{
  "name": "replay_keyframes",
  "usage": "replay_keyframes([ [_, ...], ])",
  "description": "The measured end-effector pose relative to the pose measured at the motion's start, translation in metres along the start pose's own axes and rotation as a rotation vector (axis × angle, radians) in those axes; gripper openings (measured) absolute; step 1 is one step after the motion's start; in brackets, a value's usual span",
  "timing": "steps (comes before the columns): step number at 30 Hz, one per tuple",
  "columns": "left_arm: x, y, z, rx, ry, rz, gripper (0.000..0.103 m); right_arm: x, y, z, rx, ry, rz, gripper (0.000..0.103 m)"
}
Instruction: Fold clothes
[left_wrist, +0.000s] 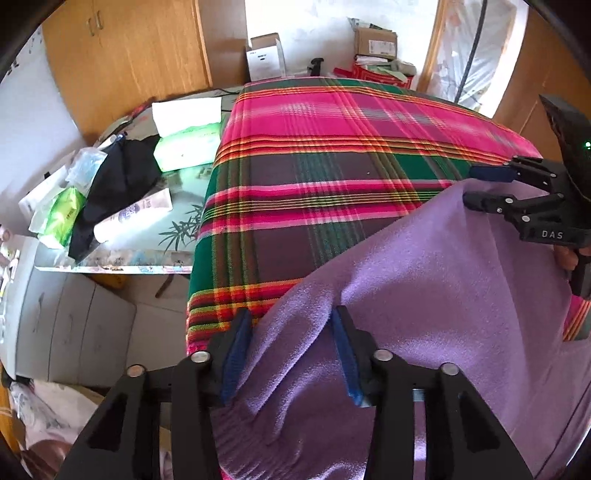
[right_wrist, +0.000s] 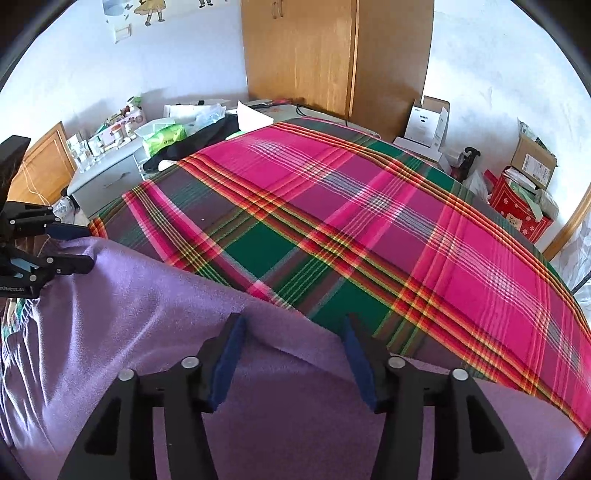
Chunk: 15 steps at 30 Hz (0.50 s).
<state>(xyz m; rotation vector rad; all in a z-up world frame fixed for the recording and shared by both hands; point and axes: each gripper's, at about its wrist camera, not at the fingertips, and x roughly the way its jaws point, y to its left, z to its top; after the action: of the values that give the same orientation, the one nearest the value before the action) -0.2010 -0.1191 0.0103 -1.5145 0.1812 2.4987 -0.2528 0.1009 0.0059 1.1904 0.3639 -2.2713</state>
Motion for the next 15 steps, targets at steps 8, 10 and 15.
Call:
replay_keyframes([
  [8,-0.003,-0.017,0.0,0.044,-0.013,0.058,0.008,-0.007,0.02,-0.003,-0.061,-0.018,-0.034,0.011],
  [10,-0.005,-0.015,-0.001,0.029,-0.017,0.058,0.008,-0.011,0.021,-0.005,-0.053,-0.028,-0.043,0.008],
  [15,-0.021,-0.022,-0.003,0.037,-0.076,0.08,0.008,-0.026,0.025,-0.009,-0.031,-0.07,-0.068,0.007],
])
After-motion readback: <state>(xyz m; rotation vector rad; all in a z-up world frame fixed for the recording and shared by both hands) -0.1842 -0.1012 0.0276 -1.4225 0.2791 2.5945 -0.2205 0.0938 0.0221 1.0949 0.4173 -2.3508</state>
